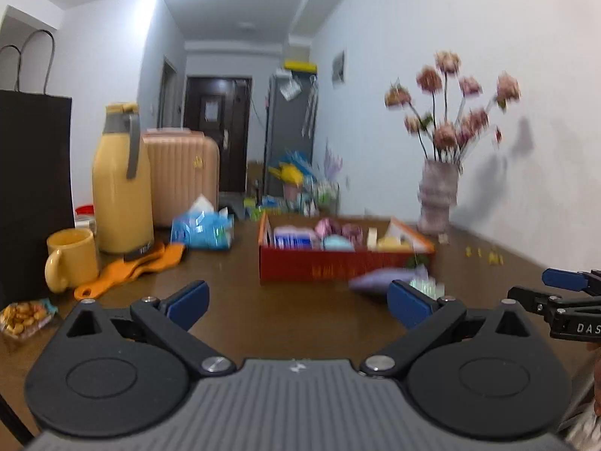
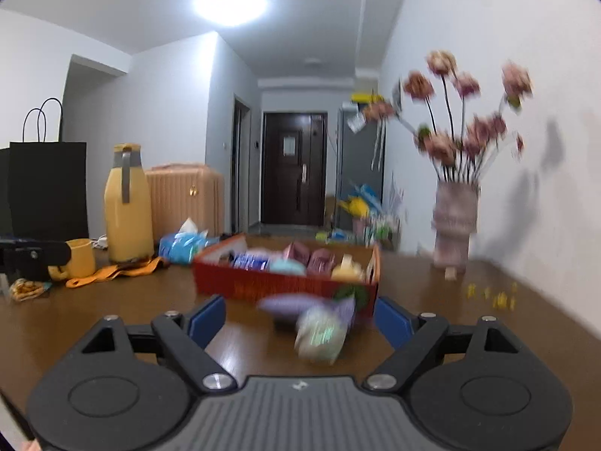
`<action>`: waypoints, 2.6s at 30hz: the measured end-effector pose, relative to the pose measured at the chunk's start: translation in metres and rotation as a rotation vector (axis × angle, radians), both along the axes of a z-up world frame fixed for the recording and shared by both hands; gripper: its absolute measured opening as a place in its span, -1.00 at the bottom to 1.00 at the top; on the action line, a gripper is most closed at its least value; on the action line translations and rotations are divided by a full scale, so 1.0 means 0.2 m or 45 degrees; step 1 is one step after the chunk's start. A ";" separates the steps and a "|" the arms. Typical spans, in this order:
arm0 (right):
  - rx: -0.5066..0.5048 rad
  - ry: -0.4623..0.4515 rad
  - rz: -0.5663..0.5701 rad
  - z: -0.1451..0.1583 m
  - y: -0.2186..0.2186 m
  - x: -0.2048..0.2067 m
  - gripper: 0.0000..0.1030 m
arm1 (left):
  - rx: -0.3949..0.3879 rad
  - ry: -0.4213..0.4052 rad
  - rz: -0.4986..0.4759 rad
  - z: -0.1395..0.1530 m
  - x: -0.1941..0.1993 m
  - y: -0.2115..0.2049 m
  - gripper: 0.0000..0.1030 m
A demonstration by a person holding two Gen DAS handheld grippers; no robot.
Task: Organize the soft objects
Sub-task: 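Lift both tools out of the box back toward the table, then close the left and right tools on the lavender drawstring pouch, then carry the lavender pouch with both tools into the box and open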
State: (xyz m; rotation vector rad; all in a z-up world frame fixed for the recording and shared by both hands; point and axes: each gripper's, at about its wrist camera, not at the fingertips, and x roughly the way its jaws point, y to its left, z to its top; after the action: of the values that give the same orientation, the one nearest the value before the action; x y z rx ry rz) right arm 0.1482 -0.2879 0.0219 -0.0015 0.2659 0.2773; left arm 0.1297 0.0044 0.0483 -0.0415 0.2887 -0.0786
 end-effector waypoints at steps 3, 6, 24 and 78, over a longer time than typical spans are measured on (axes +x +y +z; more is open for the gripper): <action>0.014 0.113 -0.017 -0.09 -0.02 0.04 0.64 | 0.000 0.019 0.002 -0.01 0.04 -0.01 1.00; 0.033 0.136 -0.076 -0.10 -0.06 0.09 0.64 | -0.020 0.043 -0.010 -0.03 0.12 -0.05 1.00; 0.266 0.438 -0.057 -0.18 -0.20 1.21 0.26 | -0.421 0.573 -0.279 -0.31 1.42 -0.31 0.64; 0.187 0.315 0.134 -0.02 0.18 0.27 -0.66 | -0.326 0.350 -0.486 -0.16 0.42 -0.09 -0.65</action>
State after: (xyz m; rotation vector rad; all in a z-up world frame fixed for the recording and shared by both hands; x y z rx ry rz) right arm 0.2030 -0.2522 0.0184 0.1653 0.4919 0.4020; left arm 0.2135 -0.0137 0.0166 -0.2530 0.5583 -0.4918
